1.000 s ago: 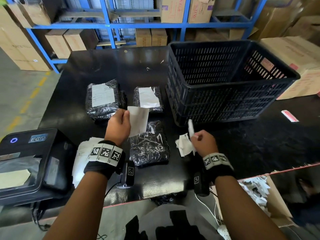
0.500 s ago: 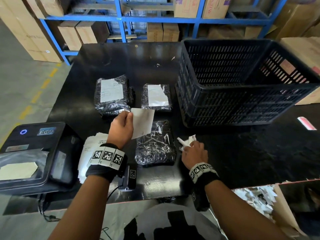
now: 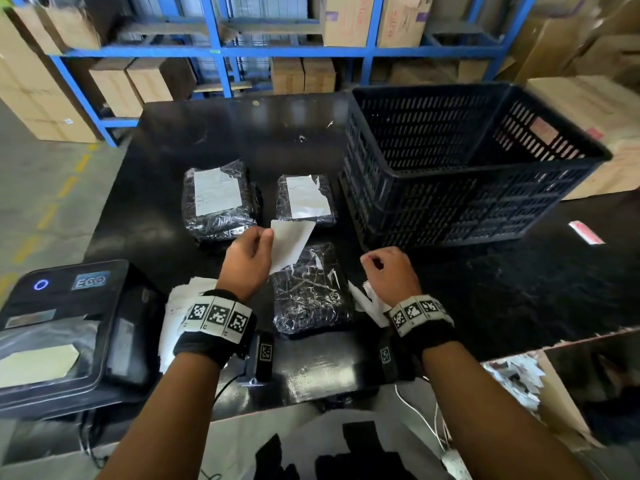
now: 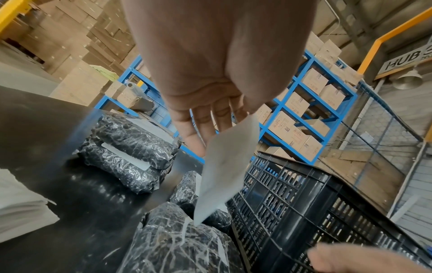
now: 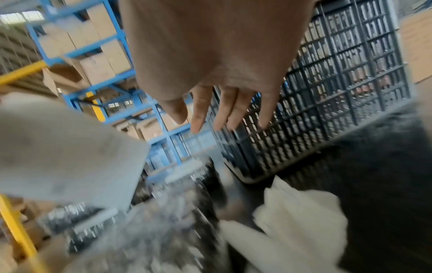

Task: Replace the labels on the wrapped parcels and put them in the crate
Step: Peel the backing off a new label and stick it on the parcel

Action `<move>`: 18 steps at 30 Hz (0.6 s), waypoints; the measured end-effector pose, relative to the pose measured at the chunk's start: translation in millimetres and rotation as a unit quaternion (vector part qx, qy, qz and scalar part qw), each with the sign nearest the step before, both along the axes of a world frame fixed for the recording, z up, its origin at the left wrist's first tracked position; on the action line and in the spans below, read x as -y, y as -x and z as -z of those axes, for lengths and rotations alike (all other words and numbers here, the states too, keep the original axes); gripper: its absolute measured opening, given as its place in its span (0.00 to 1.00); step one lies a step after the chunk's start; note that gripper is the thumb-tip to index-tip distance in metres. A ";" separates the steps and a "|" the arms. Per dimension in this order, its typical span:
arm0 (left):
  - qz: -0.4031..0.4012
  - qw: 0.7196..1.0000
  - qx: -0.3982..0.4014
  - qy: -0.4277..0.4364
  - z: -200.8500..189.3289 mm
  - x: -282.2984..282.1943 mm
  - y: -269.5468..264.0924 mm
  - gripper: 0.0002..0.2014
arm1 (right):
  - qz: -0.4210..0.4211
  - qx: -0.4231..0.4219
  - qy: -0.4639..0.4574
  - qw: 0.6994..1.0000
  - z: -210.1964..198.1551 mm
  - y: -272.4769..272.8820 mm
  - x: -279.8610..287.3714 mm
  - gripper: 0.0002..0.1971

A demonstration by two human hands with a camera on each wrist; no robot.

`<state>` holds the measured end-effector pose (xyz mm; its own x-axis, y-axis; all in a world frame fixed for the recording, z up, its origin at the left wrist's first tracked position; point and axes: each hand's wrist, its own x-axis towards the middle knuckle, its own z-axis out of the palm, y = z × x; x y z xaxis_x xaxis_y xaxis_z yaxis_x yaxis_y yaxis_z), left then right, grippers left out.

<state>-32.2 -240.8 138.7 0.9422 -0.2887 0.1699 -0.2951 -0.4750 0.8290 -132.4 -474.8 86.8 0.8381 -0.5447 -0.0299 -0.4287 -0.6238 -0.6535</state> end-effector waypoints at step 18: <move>0.097 0.993 -0.032 -0.067 19.3 -18.0 31.4 0.35 | 0.057 0.149 -0.268 0.950 -58.4 -50.4 -59.2 0.06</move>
